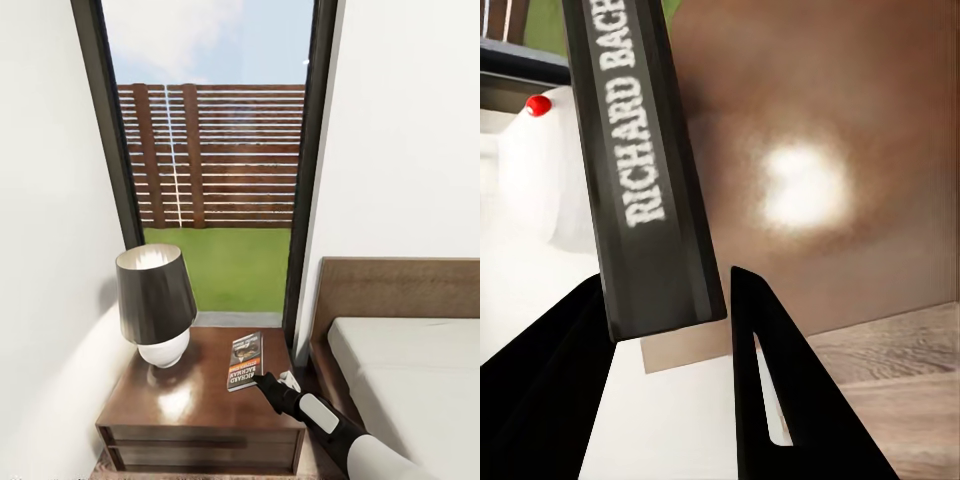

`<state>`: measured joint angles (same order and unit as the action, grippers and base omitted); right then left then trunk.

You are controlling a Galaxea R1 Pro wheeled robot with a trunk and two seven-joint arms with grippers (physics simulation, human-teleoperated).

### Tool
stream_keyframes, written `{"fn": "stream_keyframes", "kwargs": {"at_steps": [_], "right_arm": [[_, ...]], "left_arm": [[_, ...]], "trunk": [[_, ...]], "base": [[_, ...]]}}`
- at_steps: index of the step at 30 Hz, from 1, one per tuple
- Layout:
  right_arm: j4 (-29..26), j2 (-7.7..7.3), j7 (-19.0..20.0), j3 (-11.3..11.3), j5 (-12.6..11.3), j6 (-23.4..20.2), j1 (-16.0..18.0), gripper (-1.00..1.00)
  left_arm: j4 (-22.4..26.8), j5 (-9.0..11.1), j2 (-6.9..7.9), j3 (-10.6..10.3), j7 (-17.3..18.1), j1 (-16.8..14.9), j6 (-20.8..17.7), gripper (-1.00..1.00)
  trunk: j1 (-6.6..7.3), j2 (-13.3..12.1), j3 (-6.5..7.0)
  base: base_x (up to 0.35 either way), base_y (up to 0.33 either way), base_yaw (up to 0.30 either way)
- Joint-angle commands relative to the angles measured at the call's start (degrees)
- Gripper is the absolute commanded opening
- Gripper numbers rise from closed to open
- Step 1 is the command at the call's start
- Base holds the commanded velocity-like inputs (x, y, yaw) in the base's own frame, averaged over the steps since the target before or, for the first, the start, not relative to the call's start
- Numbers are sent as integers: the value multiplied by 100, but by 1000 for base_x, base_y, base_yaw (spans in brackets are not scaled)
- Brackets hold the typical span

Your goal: In the bedroom, move the book from the bed onto either nightstand, and place the two sandals side by side next to the bed.

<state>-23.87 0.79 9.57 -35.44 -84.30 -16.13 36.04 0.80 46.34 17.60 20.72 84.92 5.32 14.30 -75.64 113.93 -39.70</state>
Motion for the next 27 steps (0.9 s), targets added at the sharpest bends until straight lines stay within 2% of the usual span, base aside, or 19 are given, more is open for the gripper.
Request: {"fn": "stream_keyframes", "kwargs": {"at_steps": [1, 12, 27], "right_arm": [[7, 0, 19, -25, -34, -3, 8, -100], [-52, 0, 15, -25, -34, -4, 8, -100], [-187, -7, -90, -25, -27, -35, 16, -100]], "left_arm": [[8, -20, -1, 29, 7, 2, 38, 100], [8, -20, -2, 28, 7, 4, 38, 100], [8, -20, -3, 28, 7, 4, 38, 100]], "trunk": [[-22, 44, -23], [-264, 485, -220], [-264, 485, -220]], "base": [[0, 0, 0], [0, 0, 0], [0, 0, 0]]}}
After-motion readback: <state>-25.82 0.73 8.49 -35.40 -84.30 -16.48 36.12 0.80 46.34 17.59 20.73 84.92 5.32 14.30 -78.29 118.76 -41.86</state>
